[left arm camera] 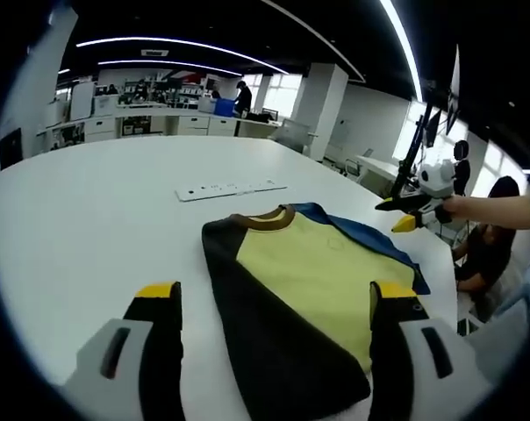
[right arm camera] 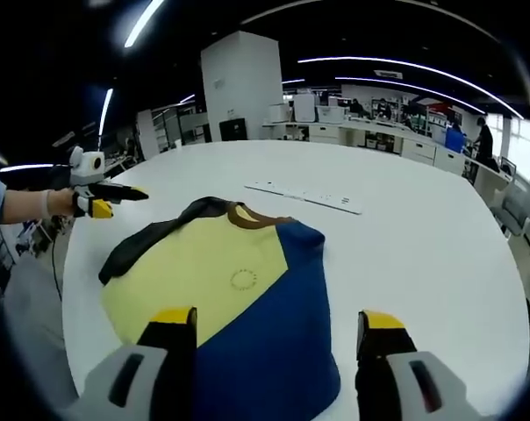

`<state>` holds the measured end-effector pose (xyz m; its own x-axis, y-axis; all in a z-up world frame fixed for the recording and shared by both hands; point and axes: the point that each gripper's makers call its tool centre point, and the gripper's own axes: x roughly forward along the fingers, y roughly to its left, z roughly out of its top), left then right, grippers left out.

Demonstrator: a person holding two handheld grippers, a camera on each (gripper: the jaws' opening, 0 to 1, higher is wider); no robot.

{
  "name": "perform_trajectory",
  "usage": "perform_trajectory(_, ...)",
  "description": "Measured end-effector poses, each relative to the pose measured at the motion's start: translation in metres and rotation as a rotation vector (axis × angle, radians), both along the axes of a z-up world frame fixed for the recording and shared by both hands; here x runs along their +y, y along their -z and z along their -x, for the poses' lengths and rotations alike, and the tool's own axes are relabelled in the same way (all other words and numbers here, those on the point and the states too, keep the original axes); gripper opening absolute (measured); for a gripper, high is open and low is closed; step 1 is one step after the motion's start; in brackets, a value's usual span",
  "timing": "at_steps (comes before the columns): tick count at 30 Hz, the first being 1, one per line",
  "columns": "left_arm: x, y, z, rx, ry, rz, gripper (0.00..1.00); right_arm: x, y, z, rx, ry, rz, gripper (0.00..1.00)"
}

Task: Fold the garment on the visible template until the final outline fits inside the template.

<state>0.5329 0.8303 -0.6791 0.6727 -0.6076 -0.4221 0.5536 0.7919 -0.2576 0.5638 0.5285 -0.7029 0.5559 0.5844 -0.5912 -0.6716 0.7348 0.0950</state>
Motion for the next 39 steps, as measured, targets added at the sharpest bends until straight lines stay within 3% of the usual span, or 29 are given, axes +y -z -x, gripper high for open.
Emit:
perform_trajectory(14, 0.008, 0.009, 0.038, 0.002, -0.028, 0.010, 0.84, -0.018, 0.009, 0.050, 0.024, -0.002, 0.007, 0.68)
perform_trajectory(25, 0.014, 0.011, 0.054, 0.014, -0.056, 0.027, 0.84, -0.027, 0.010, 0.091, -0.004, -0.097, 0.097, 0.60)
perform_trajectory(27, 0.015, 0.010, 0.056, 0.013, -0.065, 0.035, 0.84, -0.031, 0.015, 0.096, 0.021, -0.095, 0.120, 0.59)
perform_trajectory(33, 0.018, 0.006, 0.061, 0.005, -0.080, 0.042, 0.83, -0.025, 0.014, 0.117, 0.007, -0.129, 0.106, 0.52)
perform_trajectory(39, 0.021, 0.007, 0.069, 0.003, -0.104, 0.052, 0.84, -0.012, 0.030, 0.142, 0.012, -0.213, 0.144, 0.49)
